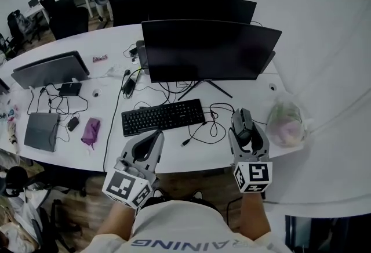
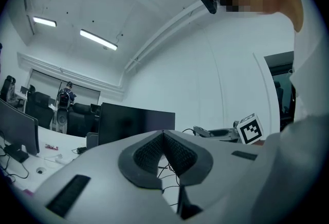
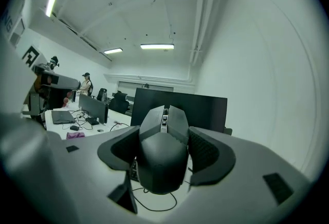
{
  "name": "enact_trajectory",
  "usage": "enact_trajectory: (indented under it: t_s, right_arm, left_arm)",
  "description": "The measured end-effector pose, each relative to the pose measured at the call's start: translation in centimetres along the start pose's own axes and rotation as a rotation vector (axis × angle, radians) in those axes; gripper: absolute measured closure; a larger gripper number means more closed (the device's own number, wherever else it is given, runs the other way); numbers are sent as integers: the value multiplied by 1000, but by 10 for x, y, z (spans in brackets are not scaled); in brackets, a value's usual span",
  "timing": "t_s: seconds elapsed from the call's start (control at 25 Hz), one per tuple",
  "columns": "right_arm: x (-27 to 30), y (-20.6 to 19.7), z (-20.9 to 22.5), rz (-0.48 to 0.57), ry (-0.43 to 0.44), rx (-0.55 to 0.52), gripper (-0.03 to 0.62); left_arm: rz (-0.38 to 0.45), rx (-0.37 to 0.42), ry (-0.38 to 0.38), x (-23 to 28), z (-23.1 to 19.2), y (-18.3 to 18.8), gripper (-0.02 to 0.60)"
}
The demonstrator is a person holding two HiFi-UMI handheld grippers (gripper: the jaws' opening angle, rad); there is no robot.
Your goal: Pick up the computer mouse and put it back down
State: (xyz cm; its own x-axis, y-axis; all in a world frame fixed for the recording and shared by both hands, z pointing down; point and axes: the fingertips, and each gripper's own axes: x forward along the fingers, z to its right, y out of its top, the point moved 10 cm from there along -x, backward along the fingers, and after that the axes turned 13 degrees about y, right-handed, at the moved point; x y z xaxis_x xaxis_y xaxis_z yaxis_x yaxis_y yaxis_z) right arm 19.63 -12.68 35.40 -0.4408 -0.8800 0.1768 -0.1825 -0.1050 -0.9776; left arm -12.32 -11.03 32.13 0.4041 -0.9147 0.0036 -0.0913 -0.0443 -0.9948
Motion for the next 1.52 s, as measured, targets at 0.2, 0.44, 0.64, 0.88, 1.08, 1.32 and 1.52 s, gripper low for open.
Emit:
enact_trajectory:
  t_s: [0.2,0.44,0.64,0.88,1.08,1.32,1.52]
  right_arm:
    - [-8,23,5,64,-3,-19,293]
    - [-8,35,8,98,4,-35,293]
    - [-4,34,9,98,13,-32,293]
    - [0,34,9,98,26,-35,293]
    - [2,32,11,94,28,-35,293]
    - [4,31,10,92,32,-30,293]
    - [5,27,10,81,29,-26,293]
  left_arm:
    - [32,4,-1,3,2,7,574]
    - [52,2,10,3,2,12,572]
    - [48,2,19,2,1,11,574]
    - [38,-3,27,4,-2,10,575]
    - [49,-25,41,5,-4,10,574]
    - [46,-16,44,5,-5,10,574]
    - [31,-10,37,6,-4,7,574]
